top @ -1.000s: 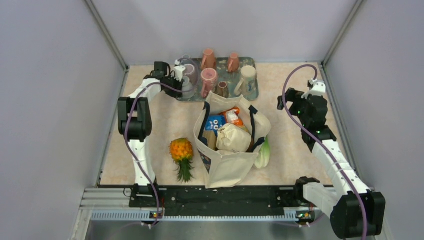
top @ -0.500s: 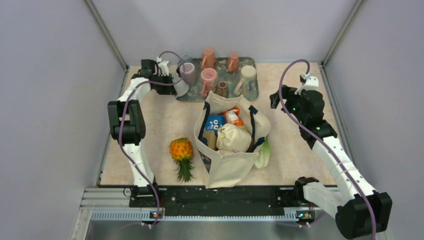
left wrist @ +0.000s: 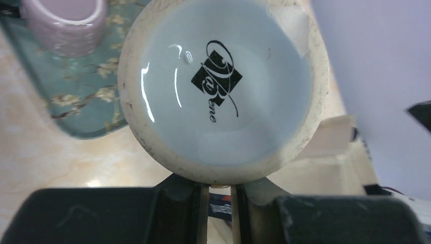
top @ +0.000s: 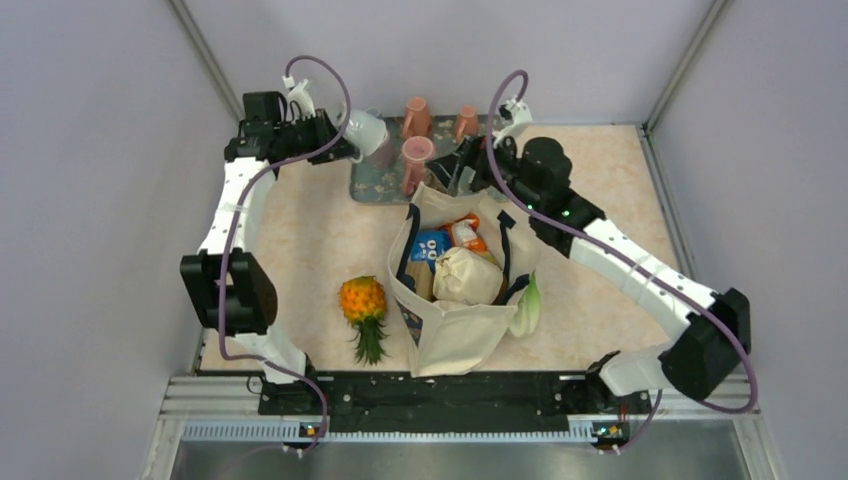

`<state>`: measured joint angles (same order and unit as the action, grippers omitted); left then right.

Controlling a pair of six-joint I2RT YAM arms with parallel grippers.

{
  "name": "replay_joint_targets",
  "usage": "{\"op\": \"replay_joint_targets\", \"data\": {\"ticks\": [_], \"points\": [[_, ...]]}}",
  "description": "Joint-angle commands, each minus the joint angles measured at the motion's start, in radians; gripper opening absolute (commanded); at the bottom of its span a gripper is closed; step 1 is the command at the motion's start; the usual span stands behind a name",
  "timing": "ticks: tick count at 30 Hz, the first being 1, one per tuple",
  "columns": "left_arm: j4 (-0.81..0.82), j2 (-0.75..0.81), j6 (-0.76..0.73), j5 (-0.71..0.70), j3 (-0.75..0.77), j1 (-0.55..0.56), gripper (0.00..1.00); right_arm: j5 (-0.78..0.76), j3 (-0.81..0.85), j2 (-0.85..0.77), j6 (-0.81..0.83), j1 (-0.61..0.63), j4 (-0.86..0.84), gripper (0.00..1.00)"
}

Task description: Turn the mug right side up

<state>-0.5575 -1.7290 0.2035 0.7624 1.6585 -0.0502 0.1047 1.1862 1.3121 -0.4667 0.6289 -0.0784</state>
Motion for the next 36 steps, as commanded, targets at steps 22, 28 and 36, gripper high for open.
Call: {"op": "replay_joint_targets", "data": {"ticks": [22,28,36], "points": [[0.112,0.212,0.271,0.363,0.011,0.273,0.00,0.150,0.211,0.232,-0.332,0.058,-0.470,0.43],[0.165,0.218,0.293,0.386,-0.011,0.273,0.00,0.092,0.156,0.191,-0.371,0.028,-0.520,0.00],[0.072,0.208,0.166,0.203,0.034,0.198,0.99,-0.111,0.235,0.078,-0.110,-0.020,-0.120,0.00]]}}
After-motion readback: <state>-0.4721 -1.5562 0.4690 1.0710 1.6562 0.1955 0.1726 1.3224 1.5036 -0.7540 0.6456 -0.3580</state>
